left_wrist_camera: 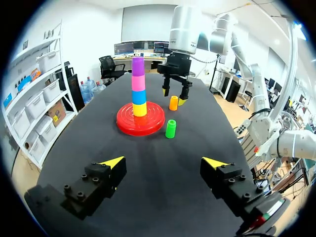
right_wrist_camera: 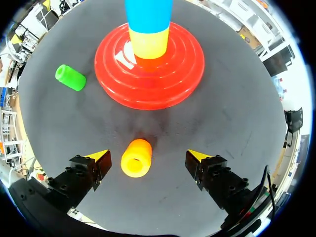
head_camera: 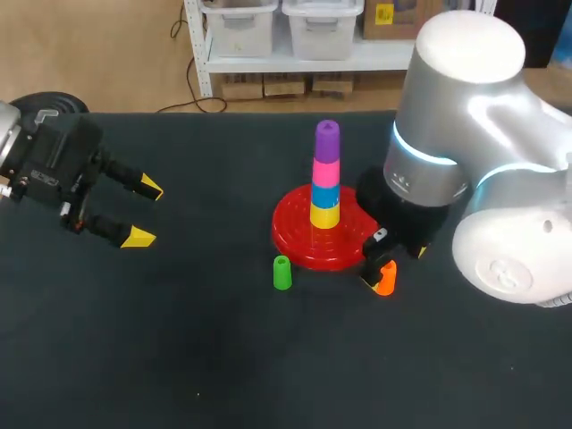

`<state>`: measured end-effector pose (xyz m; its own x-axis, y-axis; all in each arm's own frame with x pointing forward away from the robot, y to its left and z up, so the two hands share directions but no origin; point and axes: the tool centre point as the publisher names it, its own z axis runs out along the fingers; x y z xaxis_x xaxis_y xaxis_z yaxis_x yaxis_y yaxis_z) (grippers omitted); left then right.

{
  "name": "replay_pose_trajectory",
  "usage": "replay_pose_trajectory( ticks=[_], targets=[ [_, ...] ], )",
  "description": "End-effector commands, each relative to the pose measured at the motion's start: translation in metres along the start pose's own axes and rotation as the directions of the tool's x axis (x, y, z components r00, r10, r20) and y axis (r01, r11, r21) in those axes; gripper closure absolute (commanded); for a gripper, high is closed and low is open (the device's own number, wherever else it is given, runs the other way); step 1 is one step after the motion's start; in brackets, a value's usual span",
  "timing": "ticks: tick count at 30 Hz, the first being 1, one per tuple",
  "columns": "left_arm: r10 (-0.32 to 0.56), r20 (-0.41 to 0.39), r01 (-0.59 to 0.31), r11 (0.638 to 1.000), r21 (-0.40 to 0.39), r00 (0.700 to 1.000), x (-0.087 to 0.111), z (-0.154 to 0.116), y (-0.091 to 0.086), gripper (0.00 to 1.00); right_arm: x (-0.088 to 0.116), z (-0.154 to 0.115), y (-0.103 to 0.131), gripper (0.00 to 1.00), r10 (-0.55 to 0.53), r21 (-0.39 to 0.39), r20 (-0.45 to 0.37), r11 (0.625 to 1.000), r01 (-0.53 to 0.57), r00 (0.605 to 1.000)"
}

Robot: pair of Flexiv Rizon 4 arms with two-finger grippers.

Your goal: Pick up and stack the cylinders on the red base in this order: pink,purple,orange,green

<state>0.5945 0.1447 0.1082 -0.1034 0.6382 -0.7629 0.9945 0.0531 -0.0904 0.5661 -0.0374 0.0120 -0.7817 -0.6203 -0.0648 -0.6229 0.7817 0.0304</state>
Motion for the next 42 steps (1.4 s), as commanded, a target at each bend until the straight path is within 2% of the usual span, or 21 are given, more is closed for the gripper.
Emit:
replay_pose_trajectory(
  ticks=[1, 32, 33, 34, 35, 36, 37, 42],
  targets=[
    [0.003, 0.003, -0.003, 1.000, -0.001, 1.000, 0.0011, 0.0002, 0.0001, 0.00, -0.0042, 0.0043, -0.0003, 0.00, 0.004, 0.002, -0.004, 1.000, -0.004, 1.000],
    [0.003, 0.003, -0.003, 1.000, -0.001, 1.000, 0.0011, 0.0002, 0.0001, 0.00, -0.0077, 0.0103, 0.0003, 0.00, -0.005, -0.011, -0.025, 1.000, 0.005, 1.000],
    [0.003, 0.003, -0.003, 1.000, -0.001, 1.000, 0.0011, 0.0002, 0.0001, 0.00, -0.0075, 0.0105, 0.0001, 0.09, -0.005, -0.011, -0.026, 1.000, 0.004, 1.000],
    [0.003, 0.003, -0.003, 1.000, -0.001, 1.000, 0.0011, 0.0002, 0.0001, 0.00, -0.0074, 0.0107, 0.0001, 0.43, -0.005, -0.011, -0.028, 1.000, 0.004, 1.000],
    [0.003, 0.003, -0.003, 1.000, -0.001, 1.000, 0.0011, 0.0002, 0.0001, 0.00, -0.0073, 0.0111, 0.0002, 0.51, -0.006, -0.010, -0.030, 1.000, 0.005, 1.000],
    [0.003, 0.003, -0.003, 1.000, -0.001, 1.000, 0.0011, 0.0002, 0.0001, 0.00, -0.0071, 0.0118, 0.0005, 0.64, -0.009, -0.012, -0.032, 1.000, 0.008, 0.999],
    [0.003, 0.003, -0.003, 1.000, -0.001, 1.000, 0.0011, 0.0002, 0.0001, 0.00, -0.0069, 0.0124, 0.0009, 0.98, -0.011, -0.013, -0.032, 1.000, 0.010, 0.999],
    [0.003, 0.003, -0.003, 1.000, -0.001, 1.000, 0.0011, 0.0002, 0.0001, 0.00, -0.0064, 0.0132, 0.0025, 1.00, -0.014, -0.016, -0.031, 1.000, 0.014, 0.999]
  ],
)
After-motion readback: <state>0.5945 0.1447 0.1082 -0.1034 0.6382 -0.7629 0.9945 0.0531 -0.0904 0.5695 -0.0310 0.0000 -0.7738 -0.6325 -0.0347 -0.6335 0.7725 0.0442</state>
